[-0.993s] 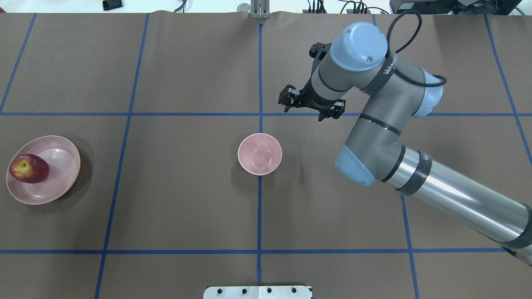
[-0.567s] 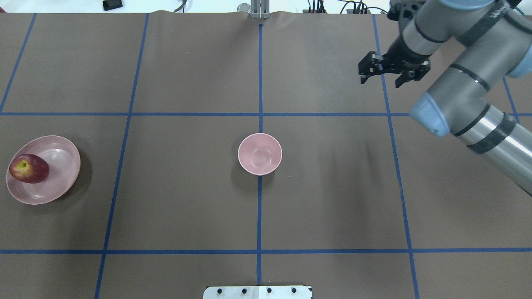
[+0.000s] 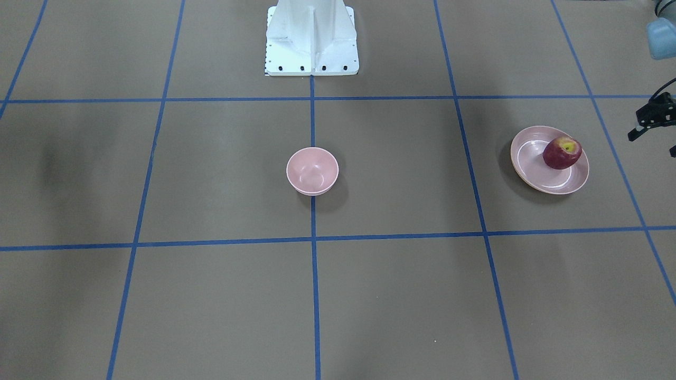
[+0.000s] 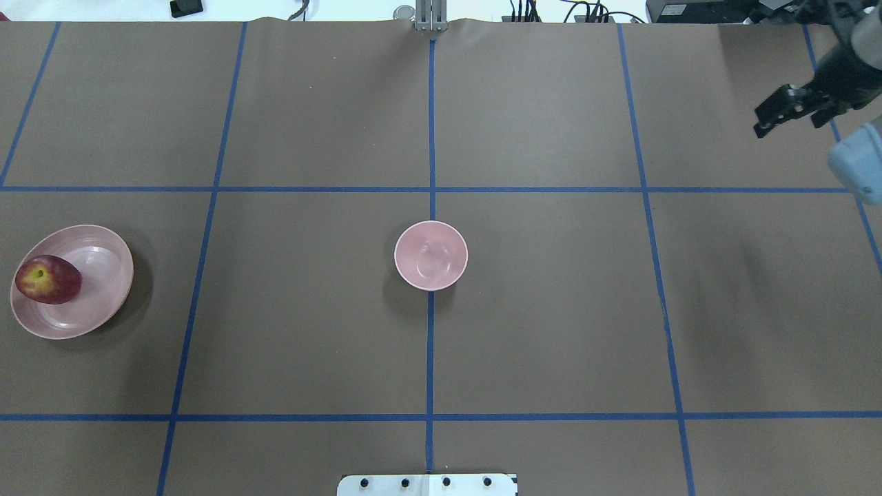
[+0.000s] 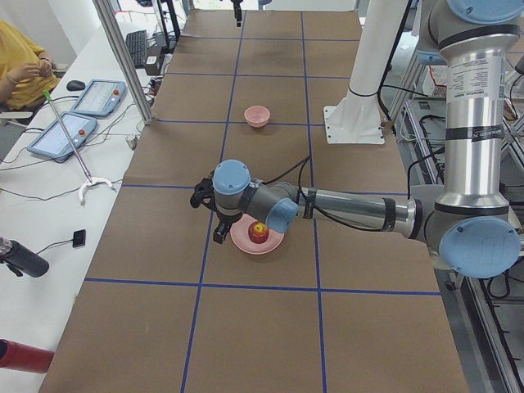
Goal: Move apple from plate to bowl
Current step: 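Open the right gripper and withdraw the right arm from the bowl, then reach the left gripper down to the red apple on the plate and grasp it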
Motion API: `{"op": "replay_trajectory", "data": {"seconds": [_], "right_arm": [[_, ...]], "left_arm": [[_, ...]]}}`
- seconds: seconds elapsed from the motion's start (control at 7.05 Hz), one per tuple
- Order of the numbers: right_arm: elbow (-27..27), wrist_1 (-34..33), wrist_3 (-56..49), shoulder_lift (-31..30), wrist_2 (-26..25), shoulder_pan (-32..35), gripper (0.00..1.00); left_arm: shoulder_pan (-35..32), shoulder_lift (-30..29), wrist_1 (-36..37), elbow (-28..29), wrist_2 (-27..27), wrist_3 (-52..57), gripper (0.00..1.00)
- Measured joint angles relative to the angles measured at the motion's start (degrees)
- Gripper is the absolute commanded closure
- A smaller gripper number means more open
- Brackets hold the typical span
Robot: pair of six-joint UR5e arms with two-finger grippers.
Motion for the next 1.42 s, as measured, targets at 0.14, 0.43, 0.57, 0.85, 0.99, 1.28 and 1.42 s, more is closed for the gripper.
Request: {"op": "replay_trajectory", "data": {"seconds": [0.14,0.43,0.57,0.85,0.99,1.28,1.42], "right_arm": [[0.0,0.1,-6.5,-3.6,1.5,3.3,0.00],[0.0,0.2,-11.8,-7.3,3.6,7.0,0.00],[-0.2,0.2,-12.3,-7.8,3.7,7.4,0.00],[-0.3,0.2,-12.5,-8.0,3.7,7.6,0.00],[-0.3,0.2,-12.3,-8.0,3.8,7.6,0.00],[-0.2,0.2,-11.9,-8.1,3.9,7.6,0.00],[-0.2,0.2,-11.9,-8.1,3.9,7.6,0.00]], "left_arm": [[3.6,-0.2,-0.7,-0.8,2.9,-4.7,0.01],[10.9,-0.4,-1.7,-1.4,10.2,-10.2,0.01],[14.0,-0.3,-2.1,-1.3,12.5,-11.5,0.01],[18.5,0.3,-3.4,-1.2,15.7,-13.0,0.01],[19.3,1.0,-3.8,-1.2,16.6,-13.2,0.01],[20.2,2.5,-4.6,-1.1,17.0,-13.1,0.01],[20.9,3.0,-5.0,-1.1,17.0,-13.4,0.01]]}}
